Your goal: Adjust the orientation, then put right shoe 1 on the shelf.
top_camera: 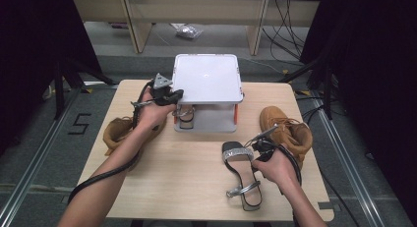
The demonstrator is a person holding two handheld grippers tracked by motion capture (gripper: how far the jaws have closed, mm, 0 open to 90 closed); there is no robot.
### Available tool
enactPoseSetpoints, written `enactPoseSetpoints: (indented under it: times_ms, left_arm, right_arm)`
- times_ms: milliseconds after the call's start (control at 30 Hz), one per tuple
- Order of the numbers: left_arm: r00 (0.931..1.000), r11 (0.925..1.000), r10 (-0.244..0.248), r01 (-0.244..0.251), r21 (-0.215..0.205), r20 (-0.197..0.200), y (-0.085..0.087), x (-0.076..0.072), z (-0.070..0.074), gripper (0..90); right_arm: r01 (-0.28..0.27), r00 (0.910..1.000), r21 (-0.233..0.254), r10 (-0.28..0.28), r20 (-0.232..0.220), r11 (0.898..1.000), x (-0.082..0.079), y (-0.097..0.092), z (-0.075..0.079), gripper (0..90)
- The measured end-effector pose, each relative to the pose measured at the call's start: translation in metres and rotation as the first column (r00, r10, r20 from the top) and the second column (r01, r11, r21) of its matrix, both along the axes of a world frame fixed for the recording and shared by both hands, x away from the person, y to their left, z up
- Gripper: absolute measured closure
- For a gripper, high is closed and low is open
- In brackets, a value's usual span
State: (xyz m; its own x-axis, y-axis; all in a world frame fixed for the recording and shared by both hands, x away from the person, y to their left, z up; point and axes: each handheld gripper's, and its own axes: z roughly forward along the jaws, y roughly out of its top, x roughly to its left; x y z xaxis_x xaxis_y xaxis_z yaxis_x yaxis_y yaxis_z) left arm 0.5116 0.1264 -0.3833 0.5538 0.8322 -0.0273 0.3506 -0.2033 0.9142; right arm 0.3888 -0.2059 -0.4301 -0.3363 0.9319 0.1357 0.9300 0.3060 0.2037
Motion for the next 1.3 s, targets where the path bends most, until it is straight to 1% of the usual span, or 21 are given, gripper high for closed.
enactPoseSetpoints:
  times_ms: [33,133,167,233,267,300,333,400,433,467,500,633,667,700,733,933,967,1067,1100,1167,1300]
  left_arm:
    - [1.0,1.0,0.0,0.0,0.0,-0.001,0.0,0.0,0.0,89.8]
    - [1.0,1.0,0.0,0.0,0.003,-0.003,0.0,0.0,0.0,89.8]
    - [1.0,1.0,0.0,0.0,0.005,-0.003,0.0,0.0,0.001,89.8]
    - [1.0,1.0,0.0,0.0,0.004,-0.003,0.0,0.0,0.001,89.8]
    - [1.0,1.0,0.0,0.0,0.003,-0.003,0.0,0.0,0.0,89.8]
    - [1.0,1.0,0.0,0.0,0.003,-0.003,0.0,0.0,0.0,89.8]
    - [1.0,1.0,0.001,-0.001,0.002,-0.003,0.0,0.0,0.0,89.8]
    - [1.0,1.0,0.002,-0.002,0.0,-0.001,0.0,0.0,0.0,89.8]
    - [1.0,1.0,0.004,-0.004,0.0,-0.002,0.0,0.0,0.0,89.8]
    - [1.0,1.0,0.004,-0.004,0.0,-0.002,0.0,0.0,0.0,89.8]
    - [1.0,1.0,0.003,-0.003,0.002,-0.004,0.0,0.0,0.0,89.8]
    - [1.0,1.0,0.002,-0.002,0.004,-0.005,-0.001,0.0,0.001,89.8]
    - [1.0,1.0,0.003,-0.003,0.001,-0.004,-0.001,0.0,0.0,89.8]
    - [1.0,1.0,0.002,-0.002,-0.001,-0.003,0.0,0.0,0.0,89.7]
    - [1.0,1.0,0.002,-0.002,-0.002,-0.004,0.0,0.0,0.0,89.8]
    - [1.0,1.0,0.005,-0.005,0.0,-0.006,0.0,0.0,0.001,89.7]
    - [1.0,1.0,0.006,-0.006,0.0,-0.007,-0.001,0.0,0.001,89.7]
    - [0.9999,0.9999,0.004,-0.004,0.009,-0.011,-0.001,0.0,0.002,89.7]
    - [0.9999,1.0,0.007,-0.007,0.003,-0.01,-0.001,0.0,0.001,89.7]
    - [0.9999,1.0,0.008,-0.008,-0.004,-0.01,-0.001,0.0,0.001,89.6]
    - [0.9999,1.0,0.009,-0.009,-0.001,-0.011,-0.001,0.0,0.001,89.6]
  right_arm:
    - [0.023,0.9996,-0.031,-0.022,0.016,0.999,-0.001,0.003,0.002,68.8]
    - [0.013,0.9995,-0.025,-0.013,0.029,1.0,0.0,0.004,0.003,65.1]
    - [0.022,0.9995,-0.019,-0.022,0.022,1.0,-0.001,0.005,0.003,64.3]
    - [0.016,0.9989,-0.024,-0.015,0.044,1.0,0.0,0.005,0.0,62.5]
    - [0.001,0.9993,-0.038,0.001,0.038,0.999,0.0,0.005,-0.002,61.8]
    - [-0.006,0.9992,-0.027,0.008,0.039,1.0,-0.001,0.006,-0.004,61.6]
    - [0.009,0.9996,-0.027,-0.008,0.026,1.0,-0.002,0.007,-0.005,60.5]
    - [0.004,0.9994,-0.02,-0.003,0.033,1.0,-0.003,0.008,-0.008,59.0]
    - [-0.008,0.9998,-0.023,0.009,0.019,1.0,-0.004,0.008,-0.008,58.2]
    - [0.002,0.9996,-0.015,-0.001,0.027,1.0,-0.005,0.009,-0.009,57.7]
    - [0.024,0.9997,-0.018,-0.024,0.01,1.0,-0.006,0.011,-0.008,57.2]
    - [-0.006,0.9999,-0.03,0.007,0.014,1.0,-0.007,0.01,-0.007,52.0]
    - [0.019,0.9998,-0.009,-0.019,0.01,1.0,-0.009,0.012,-0.007,50.2]
    - [0.011,0.9999,-0.012,-0.011,-0.012,1.0,-0.008,0.012,-0.006,49.9]
    - [-0.003,0.9999,-0.018,0.003,-0.017,1.0,-0.007,0.011,-0.006,49.7]
    - [0.021,0.9994,-0.02,-0.022,-0.028,1.0,-0.007,0.016,-0.007,40.8]
    - [0.011,0.9996,-0.023,-0.012,-0.026,1.0,-0.006,0.016,-0.008,39.8]
    - [0.021,0.9988,-0.026,-0.022,-0.043,0.999,-0.007,0.019,-0.012,37.3]
    - [0.023,0.998,-0.029,-0.024,-0.059,0.999,-0.007,0.02,-0.013,36.4]
    - [0.032,0.9983,-0.032,-0.033,-0.048,0.999,-0.007,0.02,-0.013,36.1]
    - [0.037,0.998,-0.043,-0.04,-0.049,0.998,-0.005,0.023,-0.013,34.2]
